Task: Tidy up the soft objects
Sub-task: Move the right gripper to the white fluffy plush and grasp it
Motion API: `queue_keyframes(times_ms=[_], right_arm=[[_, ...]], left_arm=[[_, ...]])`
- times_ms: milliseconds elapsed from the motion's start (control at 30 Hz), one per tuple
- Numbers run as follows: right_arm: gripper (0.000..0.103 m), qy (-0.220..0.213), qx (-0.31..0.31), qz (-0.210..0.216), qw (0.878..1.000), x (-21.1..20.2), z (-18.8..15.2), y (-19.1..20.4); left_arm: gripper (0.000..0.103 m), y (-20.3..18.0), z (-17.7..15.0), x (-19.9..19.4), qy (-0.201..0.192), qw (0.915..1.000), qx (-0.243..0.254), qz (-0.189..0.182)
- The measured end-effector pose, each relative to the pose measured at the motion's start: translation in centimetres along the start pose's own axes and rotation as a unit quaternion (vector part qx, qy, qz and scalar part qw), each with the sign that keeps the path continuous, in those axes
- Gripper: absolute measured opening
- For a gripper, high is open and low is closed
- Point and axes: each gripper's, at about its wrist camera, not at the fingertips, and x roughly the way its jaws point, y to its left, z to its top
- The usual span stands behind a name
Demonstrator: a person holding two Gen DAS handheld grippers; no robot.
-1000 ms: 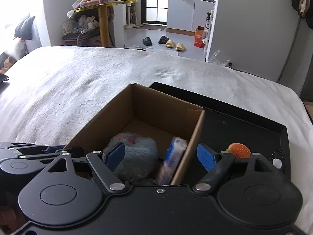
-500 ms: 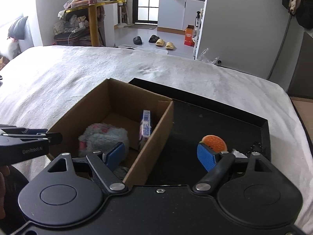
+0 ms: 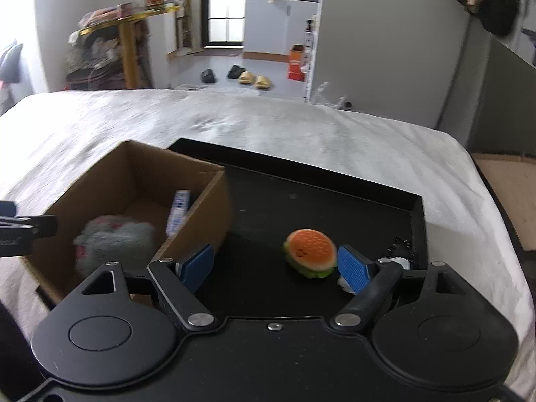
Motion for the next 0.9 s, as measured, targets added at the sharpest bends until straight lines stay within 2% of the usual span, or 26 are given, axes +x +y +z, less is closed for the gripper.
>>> queue_keyframes(times_ms=[200, 367, 467, 533, 600, 767, 833, 900], right_arm=[[0.080, -0.009, 0.046, -0.023, 0.999, 1.9, -1.7, -2.5], [0.080, -0.010, 0.076, -0.026, 0.997, 3.0, -2.6, -3.8], [0.080, -0.014, 0.095, -0.030, 0.995, 3.5, -2.8, -4.7], [0.080, -0.013, 0.110, -0.030, 0.993, 4.1, -2.8, -5.4], [0.080, -0.010, 0.119, -0.034, 0.992, 4.7, -2.9, -6.0], [0.079, 0.002, 0.134, -0.043, 0.990, 6.1, -3.6, -7.0], [0.073, 0.009, 0.136, -0.045, 0.990, 6.9, -3.9, -7.3], [0.072, 0.015, 0.141, -0.047, 0.989, 7.6, -4.2, -7.7]], left_arm=[[0.069, -1.7, 0.4, 0.3, -0.005, 0.9992, 0.035, 0.019], [0.070, -2.4, 0.8, 1.2, 0.006, 0.9985, 0.032, 0.043], [0.073, -3.0, 1.1, 1.8, 0.008, 0.9972, 0.044, 0.059], [0.080, -3.5, 1.2, 2.0, 0.005, 0.9960, 0.054, 0.070], [0.083, -4.0, 1.4, 2.2, 0.003, 0.9953, 0.063, 0.074], [0.085, -5.4, 1.8, 2.9, 0.007, 0.9937, 0.079, 0.079], [0.086, -5.8, 1.9, 3.2, 0.009, 0.9933, 0.082, 0.080], [0.086, -6.2, 1.9, 3.4, 0.010, 0.9930, 0.085, 0.081]])
